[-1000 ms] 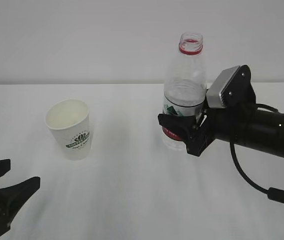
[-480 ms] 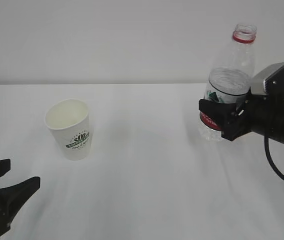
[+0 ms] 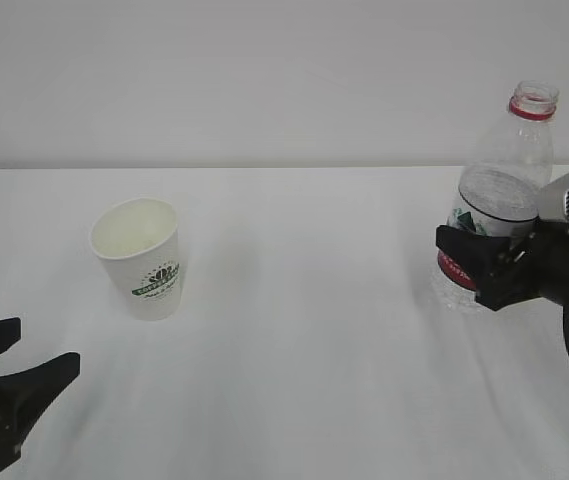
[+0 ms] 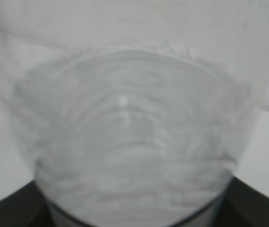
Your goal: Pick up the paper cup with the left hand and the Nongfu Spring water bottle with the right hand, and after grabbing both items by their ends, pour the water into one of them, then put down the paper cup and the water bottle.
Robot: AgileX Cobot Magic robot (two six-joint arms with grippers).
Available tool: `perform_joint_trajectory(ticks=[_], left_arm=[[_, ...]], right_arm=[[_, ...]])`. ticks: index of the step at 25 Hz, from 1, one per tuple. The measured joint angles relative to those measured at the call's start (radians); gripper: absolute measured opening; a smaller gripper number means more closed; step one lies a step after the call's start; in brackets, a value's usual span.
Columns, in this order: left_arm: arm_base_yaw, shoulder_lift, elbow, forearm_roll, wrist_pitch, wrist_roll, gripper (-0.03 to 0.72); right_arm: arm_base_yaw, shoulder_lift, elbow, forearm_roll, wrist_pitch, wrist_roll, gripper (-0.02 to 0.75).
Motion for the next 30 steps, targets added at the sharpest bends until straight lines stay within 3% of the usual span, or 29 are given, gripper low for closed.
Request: perform_joint_trajectory(ticks=[6,23,30], left_arm=[[0.0,0.0,0.0,0.0,0.0,0.0,0.58],[0.0,0.0,-0.01,-0.045,-0.002,0.0,0.581],[0.0,0.04,-0.065,-0.053,-0.005,0.016,0.641]], right_arm=[[0.0,-0.048,0.042,0.078,0.0,-0.063,0.485],[-0.002,-0.148,0.044,0.08,0.081,-0.079,0.485],[-0.002,-0.148,0.044,0.079,0.081,-0.08,0.485]])
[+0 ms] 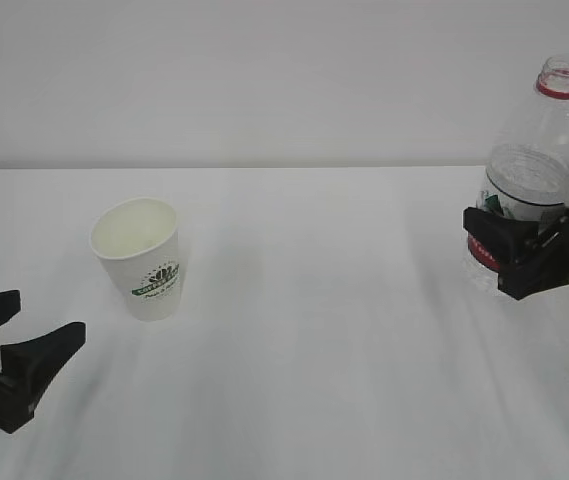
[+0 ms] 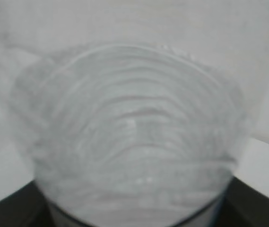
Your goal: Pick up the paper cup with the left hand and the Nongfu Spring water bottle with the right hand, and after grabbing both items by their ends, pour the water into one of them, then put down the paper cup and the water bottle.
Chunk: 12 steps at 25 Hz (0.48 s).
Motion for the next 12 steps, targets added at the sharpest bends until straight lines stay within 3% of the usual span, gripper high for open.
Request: perform_joint_trajectory(ticks=[12], left_arm=[[0.0,0.221,-0.178,0.023,0.0,0.006,0.655]], right_arm=[[0.0,0.0,0.0,-0.033,0.0,0.0,0.485]])
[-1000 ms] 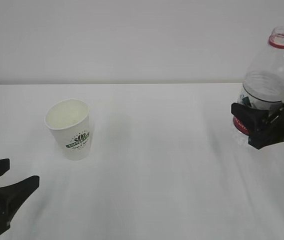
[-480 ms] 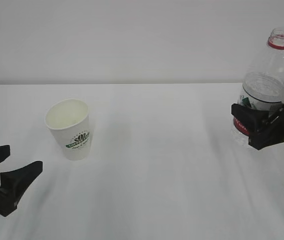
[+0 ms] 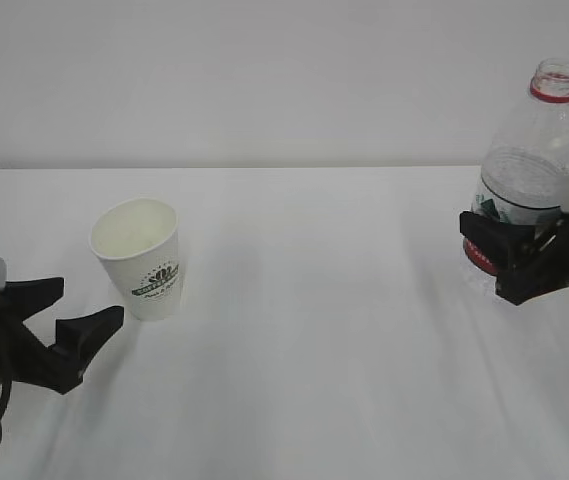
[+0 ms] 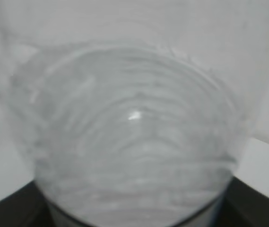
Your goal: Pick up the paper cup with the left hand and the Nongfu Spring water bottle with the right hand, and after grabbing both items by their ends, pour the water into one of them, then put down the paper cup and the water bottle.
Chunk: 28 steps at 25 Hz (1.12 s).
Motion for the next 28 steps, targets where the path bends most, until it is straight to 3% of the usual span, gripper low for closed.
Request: perform_joint_trajectory(ticks=[28], left_arm=[[0.0,0.154,-0.193,0.024,-0.002,0.0,0.655]], right_arm=[[0.0,0.0,0.0,-0.02,0.0,0.0,0.485]])
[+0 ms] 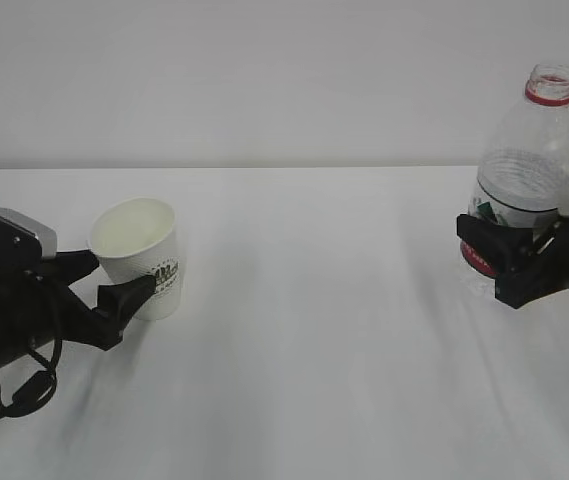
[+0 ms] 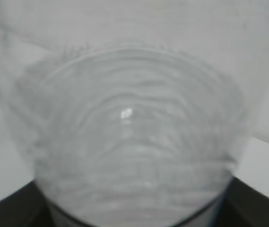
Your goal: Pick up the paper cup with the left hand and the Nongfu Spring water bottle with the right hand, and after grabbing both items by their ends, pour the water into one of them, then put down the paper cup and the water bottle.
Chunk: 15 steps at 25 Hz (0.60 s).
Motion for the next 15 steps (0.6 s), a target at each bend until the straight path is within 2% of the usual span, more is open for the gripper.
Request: perform_joint_trajectory(ticks=[15], left_arm=[[0.0,0.081,-0.07,0.002,0.0,0.0,0.652]], right_arm=[[0.0,0.0,0.0,-0.033,0.0,0.018,0.485]])
